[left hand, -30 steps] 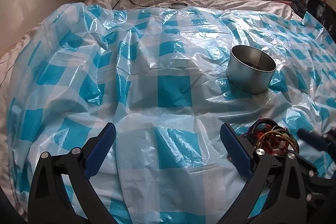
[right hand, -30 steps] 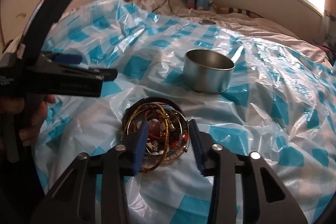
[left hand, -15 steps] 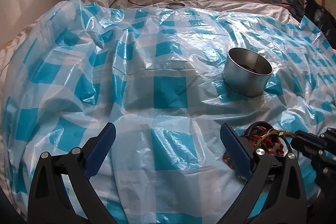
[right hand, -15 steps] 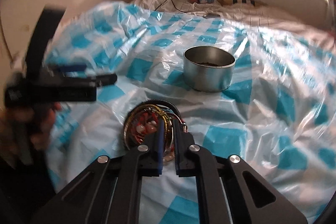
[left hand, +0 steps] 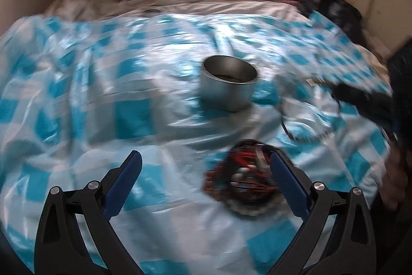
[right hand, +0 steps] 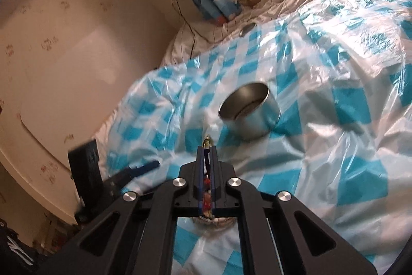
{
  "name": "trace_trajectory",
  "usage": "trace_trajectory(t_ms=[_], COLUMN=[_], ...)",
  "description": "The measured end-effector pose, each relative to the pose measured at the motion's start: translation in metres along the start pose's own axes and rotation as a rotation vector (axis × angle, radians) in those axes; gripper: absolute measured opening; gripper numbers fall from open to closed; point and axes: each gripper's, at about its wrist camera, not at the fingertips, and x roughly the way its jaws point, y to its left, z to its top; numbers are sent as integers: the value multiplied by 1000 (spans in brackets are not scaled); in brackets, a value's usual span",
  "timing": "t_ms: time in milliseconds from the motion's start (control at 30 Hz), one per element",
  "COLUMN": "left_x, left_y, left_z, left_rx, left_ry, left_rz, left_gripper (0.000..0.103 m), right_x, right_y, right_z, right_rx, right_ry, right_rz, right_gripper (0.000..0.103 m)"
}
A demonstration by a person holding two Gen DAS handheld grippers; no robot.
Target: Organize jewelry
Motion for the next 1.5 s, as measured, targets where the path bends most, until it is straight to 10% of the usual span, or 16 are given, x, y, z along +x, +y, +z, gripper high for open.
trace_trajectory(t_ms=[333, 700, 1500], left_x=[16, 39, -4], left_y=[-31, -20, 23], left_z=[2, -6, 18], left_rx=[57, -34, -270], left_ry=[-8, 86, -97], left_rz=[-179, -244, -783], left_gripper=[70, 10, 5], right_x=[-19, -23, -27], right_y=[-17, -18, -20], right_z=[6, 7, 13], right_rx=[74, 86, 106], right_ry=[-98, -113, -160], right_rz=[51, 65, 90], right_gripper=[5, 5, 5])
